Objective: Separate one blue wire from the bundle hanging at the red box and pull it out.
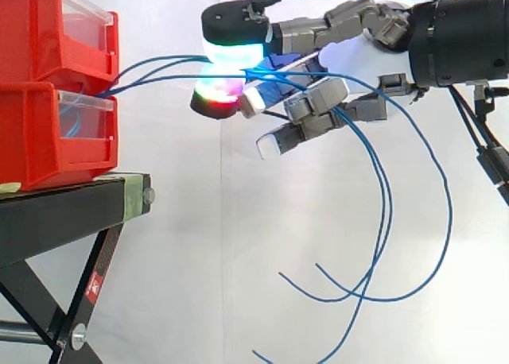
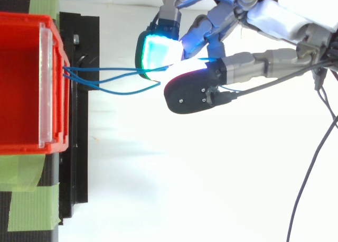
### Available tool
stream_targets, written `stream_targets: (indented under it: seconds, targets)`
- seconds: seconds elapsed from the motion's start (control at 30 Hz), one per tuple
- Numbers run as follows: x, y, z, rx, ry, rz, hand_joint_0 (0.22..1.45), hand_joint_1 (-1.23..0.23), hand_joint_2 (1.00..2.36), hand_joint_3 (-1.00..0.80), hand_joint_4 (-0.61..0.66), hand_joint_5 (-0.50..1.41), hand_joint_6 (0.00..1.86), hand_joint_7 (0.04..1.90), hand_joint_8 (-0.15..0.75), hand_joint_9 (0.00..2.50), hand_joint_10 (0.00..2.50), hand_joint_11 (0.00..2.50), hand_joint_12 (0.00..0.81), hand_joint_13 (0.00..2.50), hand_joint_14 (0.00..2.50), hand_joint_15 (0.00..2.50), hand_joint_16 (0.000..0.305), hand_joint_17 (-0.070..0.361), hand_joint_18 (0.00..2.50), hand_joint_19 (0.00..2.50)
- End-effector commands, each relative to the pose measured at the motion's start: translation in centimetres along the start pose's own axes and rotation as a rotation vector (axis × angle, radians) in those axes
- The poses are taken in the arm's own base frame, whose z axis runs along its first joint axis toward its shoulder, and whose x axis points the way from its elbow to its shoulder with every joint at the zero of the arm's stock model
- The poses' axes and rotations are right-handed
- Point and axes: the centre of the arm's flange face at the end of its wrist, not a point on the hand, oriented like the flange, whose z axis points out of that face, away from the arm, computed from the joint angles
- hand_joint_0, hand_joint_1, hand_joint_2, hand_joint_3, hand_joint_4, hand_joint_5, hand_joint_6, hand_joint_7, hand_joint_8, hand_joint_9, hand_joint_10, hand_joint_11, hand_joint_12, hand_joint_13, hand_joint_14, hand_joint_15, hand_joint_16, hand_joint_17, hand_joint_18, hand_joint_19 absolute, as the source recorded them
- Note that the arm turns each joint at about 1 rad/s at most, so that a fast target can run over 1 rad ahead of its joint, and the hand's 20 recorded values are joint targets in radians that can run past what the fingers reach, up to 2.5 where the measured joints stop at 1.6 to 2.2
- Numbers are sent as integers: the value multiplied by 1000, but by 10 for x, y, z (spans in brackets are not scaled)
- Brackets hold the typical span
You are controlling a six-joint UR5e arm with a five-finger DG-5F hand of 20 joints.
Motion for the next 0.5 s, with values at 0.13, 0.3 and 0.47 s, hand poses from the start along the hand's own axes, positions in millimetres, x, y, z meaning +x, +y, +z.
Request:
stream_targets:
  seconds: [0.13, 0.3, 0.47]
  targets:
    - [0, 0, 0, 2, 0, -3, 756, -925, 1003, -471, 190, -250, 880, 1067, 338, 862, 18, 1115, 303, 1238, 880, 1381, 49, 111, 727, 791]
    - [0, 0, 0, 3, 2, -4, 776, -935, 1000, -500, 188, -252, 878, 1080, 327, 817, 19, 1106, 309, 1215, 906, 1380, 49, 109, 725, 770]
    - [0, 0, 0, 3, 2, -4, 765, -938, 1000, -500, 185, -254, 877, 1073, 327, 804, 18, 1093, 310, 1205, 909, 1373, 48, 108, 723, 782]
